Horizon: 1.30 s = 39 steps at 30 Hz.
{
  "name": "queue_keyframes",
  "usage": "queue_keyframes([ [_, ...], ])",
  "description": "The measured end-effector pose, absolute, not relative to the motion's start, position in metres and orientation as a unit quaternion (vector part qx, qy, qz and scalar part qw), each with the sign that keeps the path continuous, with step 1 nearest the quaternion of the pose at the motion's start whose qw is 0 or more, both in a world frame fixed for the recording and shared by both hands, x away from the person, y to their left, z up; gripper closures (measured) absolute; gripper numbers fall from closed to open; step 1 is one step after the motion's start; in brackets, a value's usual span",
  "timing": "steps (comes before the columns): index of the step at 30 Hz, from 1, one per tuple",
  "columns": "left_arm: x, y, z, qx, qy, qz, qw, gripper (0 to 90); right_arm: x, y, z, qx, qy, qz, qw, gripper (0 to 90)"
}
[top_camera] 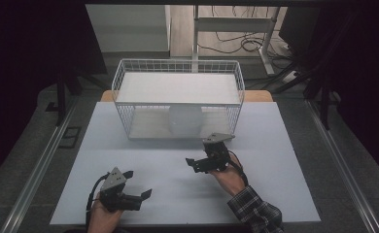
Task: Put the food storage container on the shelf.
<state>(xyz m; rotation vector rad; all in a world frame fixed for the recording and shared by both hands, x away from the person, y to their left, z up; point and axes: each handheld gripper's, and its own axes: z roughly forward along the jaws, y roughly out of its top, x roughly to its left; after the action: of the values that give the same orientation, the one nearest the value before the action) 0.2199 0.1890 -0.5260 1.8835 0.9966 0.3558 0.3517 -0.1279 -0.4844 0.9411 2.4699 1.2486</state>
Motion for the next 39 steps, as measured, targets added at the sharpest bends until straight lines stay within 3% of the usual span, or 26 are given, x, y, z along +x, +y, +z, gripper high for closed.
queue_keyframes([
  [8, 0.220, 0.190, -0.525, 0.767, 0.410, 0.142, 0.472, 1.9, 0.337, -0.140, -0.481, 0.321, 0.840, 0.424, 0.108, 1.0],
  [39, 0.213, 0.196, -0.522, 0.771, 0.410, 0.170, 0.457, 2.7, 0.279, -0.213, -0.474, 0.356, 0.816, 0.430, 0.152, 0.0],
])
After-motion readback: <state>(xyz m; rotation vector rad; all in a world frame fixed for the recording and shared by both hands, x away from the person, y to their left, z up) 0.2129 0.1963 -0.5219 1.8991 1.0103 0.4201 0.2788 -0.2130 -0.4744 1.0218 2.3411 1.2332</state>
